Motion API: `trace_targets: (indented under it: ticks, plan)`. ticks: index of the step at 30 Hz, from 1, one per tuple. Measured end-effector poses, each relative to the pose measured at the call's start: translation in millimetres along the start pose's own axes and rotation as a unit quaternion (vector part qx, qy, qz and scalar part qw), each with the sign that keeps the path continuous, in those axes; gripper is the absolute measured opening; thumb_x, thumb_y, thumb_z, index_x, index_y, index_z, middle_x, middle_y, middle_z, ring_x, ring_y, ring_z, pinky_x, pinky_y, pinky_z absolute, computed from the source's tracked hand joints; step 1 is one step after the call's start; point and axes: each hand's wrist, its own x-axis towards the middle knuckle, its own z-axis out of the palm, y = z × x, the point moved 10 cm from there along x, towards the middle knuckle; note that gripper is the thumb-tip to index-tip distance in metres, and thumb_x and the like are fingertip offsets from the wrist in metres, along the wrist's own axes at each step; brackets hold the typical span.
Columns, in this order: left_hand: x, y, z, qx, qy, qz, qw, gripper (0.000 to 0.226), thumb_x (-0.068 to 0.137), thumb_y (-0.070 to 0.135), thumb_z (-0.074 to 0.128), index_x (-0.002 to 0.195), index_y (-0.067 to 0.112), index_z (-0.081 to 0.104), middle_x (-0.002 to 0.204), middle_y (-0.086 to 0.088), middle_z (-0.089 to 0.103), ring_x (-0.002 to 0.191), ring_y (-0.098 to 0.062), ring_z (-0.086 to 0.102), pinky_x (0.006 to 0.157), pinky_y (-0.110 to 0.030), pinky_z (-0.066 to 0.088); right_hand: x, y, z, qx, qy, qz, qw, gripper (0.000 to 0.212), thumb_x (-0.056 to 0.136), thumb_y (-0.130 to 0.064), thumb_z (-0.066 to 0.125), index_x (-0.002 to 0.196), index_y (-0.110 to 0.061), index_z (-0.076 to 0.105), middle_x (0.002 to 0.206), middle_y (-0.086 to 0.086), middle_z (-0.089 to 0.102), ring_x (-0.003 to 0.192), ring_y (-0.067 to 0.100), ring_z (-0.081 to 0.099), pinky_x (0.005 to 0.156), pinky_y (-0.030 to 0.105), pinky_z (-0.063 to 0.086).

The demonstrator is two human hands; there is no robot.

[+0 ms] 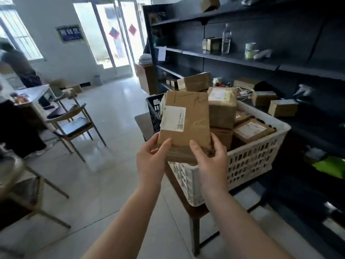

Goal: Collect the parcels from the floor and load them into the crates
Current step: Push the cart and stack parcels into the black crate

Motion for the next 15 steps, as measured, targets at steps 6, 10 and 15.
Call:
trace_targets:
  ticks: [6,10,15]
  plan:
    - [64.6,-14.6,-80.8,-0.014,0.042,-0.035,0.998,0.021,0.087,0.014,0.064,0.09,0.034,0.061,0.081,0.011,0.067,0.056,0.009,0.063,0.045,-0.007,0.045,5.7,18.2,106.2,-0.018,-0.021,0.01,1.0,0.059,0.083,-0.036,0.068,0.136,-0.027,0.045,0.128,-0.008,0.043,0.12,0.011,0.046,0.07,0.008,0.047]
    - [135.3,-26.1,-109.1,-0.009,0.054,-0.025,0.998,0.028,0.086,0.02,0.064,0.113,0.029,0.061,0.095,0.01,0.066,0.079,-0.002,0.064,0.062,-0.015,0.05,40.3,35.0,175.1,-0.011,-0.017,-0.002,1.0,0.059,0.082,-0.04,0.068,0.135,-0.03,0.044,0.125,-0.009,0.042,0.119,0.01,0.043,0.083,0.024,0.051]
    - [243.0,-37.0,-109.1,0.006,0.033,-0.02,0.999,0.036,0.085,0.019,0.065,0.121,0.019,0.062,0.105,0.001,0.067,0.087,-0.01,0.065,0.071,-0.022,0.053,112.9,52.8,243.5,0.057,0.007,0.006,0.998,0.057,0.082,-0.036,0.068,0.133,-0.037,0.042,0.118,-0.015,0.036,0.11,0.006,0.043,0.065,0.012,0.043]
